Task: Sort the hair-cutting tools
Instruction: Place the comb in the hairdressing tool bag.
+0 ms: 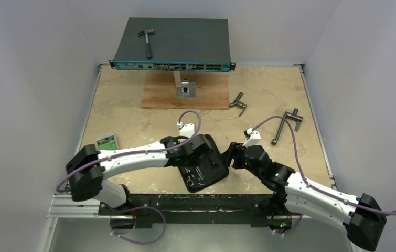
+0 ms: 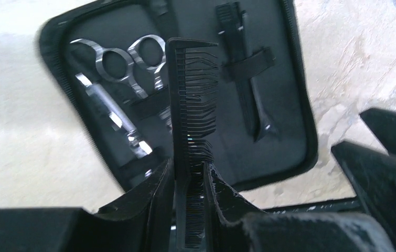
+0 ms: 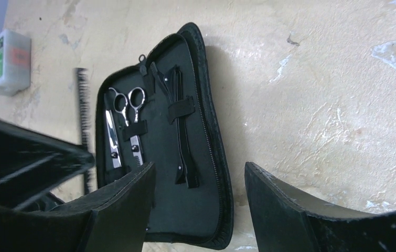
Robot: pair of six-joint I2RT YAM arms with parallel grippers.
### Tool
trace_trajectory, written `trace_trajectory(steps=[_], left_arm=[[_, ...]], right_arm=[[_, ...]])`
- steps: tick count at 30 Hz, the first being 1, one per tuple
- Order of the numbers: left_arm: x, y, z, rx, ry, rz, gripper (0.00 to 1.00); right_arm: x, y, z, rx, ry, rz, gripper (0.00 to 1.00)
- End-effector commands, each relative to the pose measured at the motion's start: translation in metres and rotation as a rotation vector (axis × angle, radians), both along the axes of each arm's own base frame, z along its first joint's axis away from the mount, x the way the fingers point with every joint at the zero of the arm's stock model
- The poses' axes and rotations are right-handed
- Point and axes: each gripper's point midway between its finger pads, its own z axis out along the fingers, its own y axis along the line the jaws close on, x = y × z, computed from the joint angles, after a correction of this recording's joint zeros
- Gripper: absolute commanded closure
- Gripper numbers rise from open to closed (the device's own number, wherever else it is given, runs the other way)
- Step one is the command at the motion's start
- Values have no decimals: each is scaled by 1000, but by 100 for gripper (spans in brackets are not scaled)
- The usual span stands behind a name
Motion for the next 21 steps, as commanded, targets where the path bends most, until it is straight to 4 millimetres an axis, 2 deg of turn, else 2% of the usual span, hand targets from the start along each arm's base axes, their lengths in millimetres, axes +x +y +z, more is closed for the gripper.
trace_trajectory(steps=[1, 6, 12, 21], left_arm=[[24, -56, 3, -93, 5, -51, 100], [34, -72, -20, -83, 52, -32, 100], [39, -67, -36, -80, 79, 42, 100], [43, -64, -49, -129, 151, 160, 100]], right_arm=[[13, -4, 24, 54, -46, -83, 37], [14, -5, 25, 61, -43, -92, 37], [12, -6, 26, 70, -43, -92, 37], [11, -10, 34, 87, -54, -103, 37]])
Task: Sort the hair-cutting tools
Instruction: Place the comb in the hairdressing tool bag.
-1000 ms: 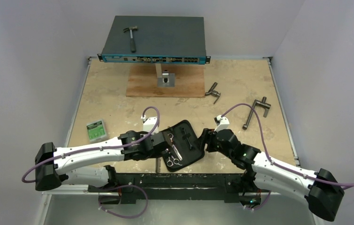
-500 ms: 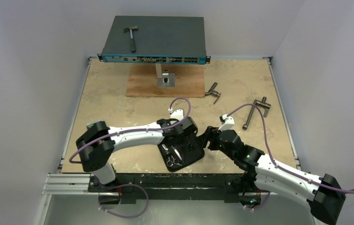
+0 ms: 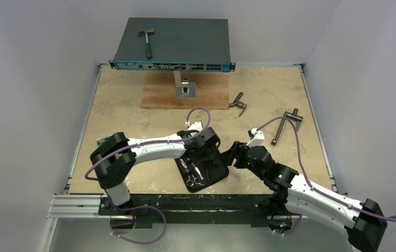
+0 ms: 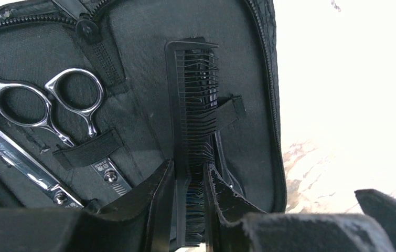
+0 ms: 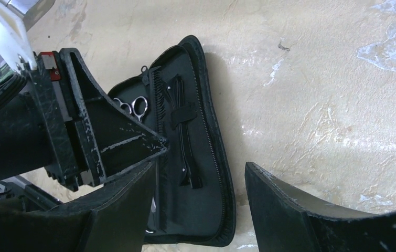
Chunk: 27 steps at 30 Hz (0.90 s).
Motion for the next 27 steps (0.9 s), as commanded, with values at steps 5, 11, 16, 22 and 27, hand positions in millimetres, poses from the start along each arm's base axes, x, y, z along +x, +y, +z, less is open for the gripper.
trace_trajectory(steps=[5, 11, 16, 22, 27], left_arm=[[5, -2, -7, -99, 50, 167, 100], [4, 9, -8, -132, 42, 242, 100], [1, 6, -10, -148, 59, 238, 100], [2, -11, -11, -160, 81, 178, 74], [3, -12, -2, -154, 73, 163, 46]], right_arm=[[8, -4, 25, 51, -47, -51, 37], [7, -5, 25, 49, -49, -53, 37], [7, -6, 24, 50, -50, -54, 37], [7, -6, 24, 48, -48, -53, 36], [6, -8, 25, 46, -50, -54, 36]])
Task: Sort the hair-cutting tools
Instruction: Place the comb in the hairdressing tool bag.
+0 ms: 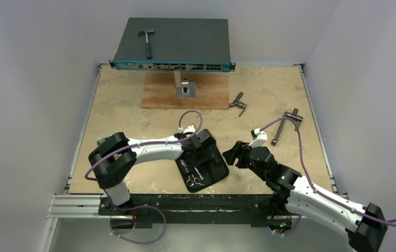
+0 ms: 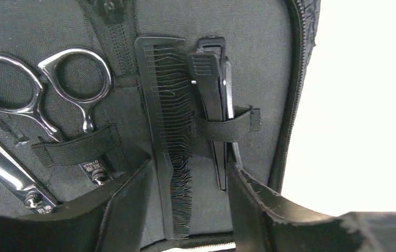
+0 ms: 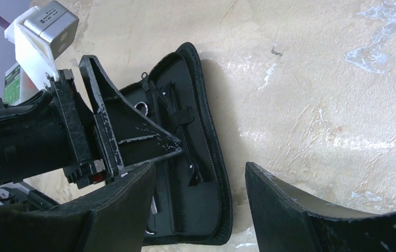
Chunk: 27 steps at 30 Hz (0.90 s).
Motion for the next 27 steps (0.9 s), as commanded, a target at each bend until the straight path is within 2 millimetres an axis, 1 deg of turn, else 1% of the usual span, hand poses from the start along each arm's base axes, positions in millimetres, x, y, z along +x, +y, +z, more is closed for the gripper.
trace_trajectory(steps=[1, 3, 5, 7, 8, 11, 12, 15, 18, 19, 20, 22, 24, 26, 27], left_arm=[[6, -9, 16, -28, -22, -18, 44], [5, -3, 23, -19, -34, -12, 40], [5, 5, 33, -8, -57, -14, 38], [5, 19, 46, 11, -94, -12, 38], [3, 28, 53, 22, -110, -10, 36], [0, 60, 73, 43, -185, 9, 35], [-2, 72, 76, 56, -205, 17, 35], [-8, 108, 79, 97, -250, 55, 35], [-8, 136, 66, 81, -253, 130, 37], [-8, 141, 59, 51, -243, 149, 38], [-4, 141, 55, 7, -249, 168, 38], [0, 152, 44, -19, -246, 214, 39], [8, 157, 34, -43, -246, 243, 39], [18, 158, 31, -55, -239, 260, 39], [26, 157, 35, -53, -253, 265, 39]], right_arm=[[6, -1, 18, 31, -35, -31, 36], [6, -1, 18, 30, -34, -30, 36], [6, -1, 18, 28, -33, -29, 36], [5, -2, 16, 19, -28, -29, 36], [5, -3, 15, 18, -26, -30, 36], [4, -3, 12, 16, -18, -27, 35], [3, -3, 12, 19, -18, -26, 35], [3, -1, 10, 23, -12, -19, 35], [5, 5, 8, 32, -10, -5, 35], [5, 8, 7, 35, -9, 10, 35], [6, 12, 7, 37, -11, 27, 35], [8, 19, 5, 40, -1, 58, 35], [8, 22, -3, 27, 30, 76, 36], [8, 23, -7, 20, 49, 74, 36], [9, 23, -5, 28, 46, 70, 36]])
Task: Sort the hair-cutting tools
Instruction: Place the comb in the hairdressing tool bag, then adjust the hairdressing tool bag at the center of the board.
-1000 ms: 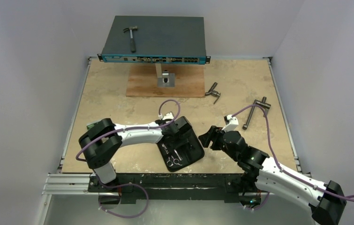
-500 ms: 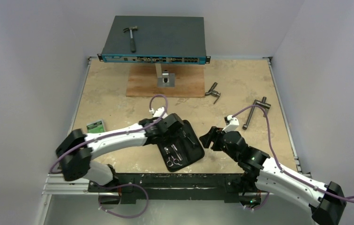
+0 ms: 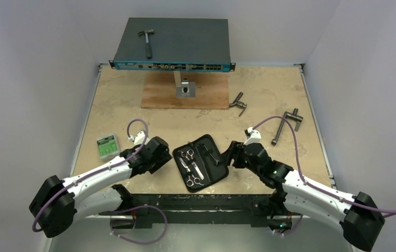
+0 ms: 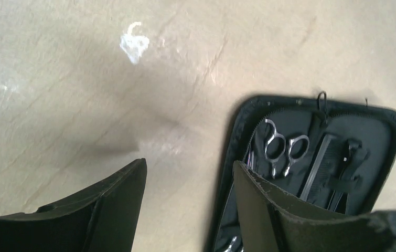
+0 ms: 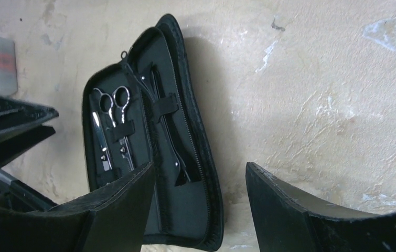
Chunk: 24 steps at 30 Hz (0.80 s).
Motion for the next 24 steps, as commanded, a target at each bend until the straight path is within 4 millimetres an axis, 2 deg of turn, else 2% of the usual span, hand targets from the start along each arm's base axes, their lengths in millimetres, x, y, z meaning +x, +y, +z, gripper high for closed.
trace_trajectory(steps=[1, 5, 10, 15, 18, 24], left_arm=[[41, -19, 22, -88, -101, 6, 39], [76, -25, 49, -31, -155, -44, 39], [108, -44, 57, 77, -127, -235, 38], [112, -66, 36, 80, -54, -385, 39], [108, -64, 17, 84, -20, -380, 40], [95, -57, -13, 92, 47, -361, 42]], right_arm=[[6, 12, 22, 70, -38, 22, 37], [2, 1, 24, 67, -26, -24, 37], [-10, -7, 14, 89, 41, -52, 37], [-22, -10, 2, 104, 102, -55, 41], [-28, -14, -4, 84, 145, -58, 42], [-34, -4, -16, 94, 201, -23, 40]])
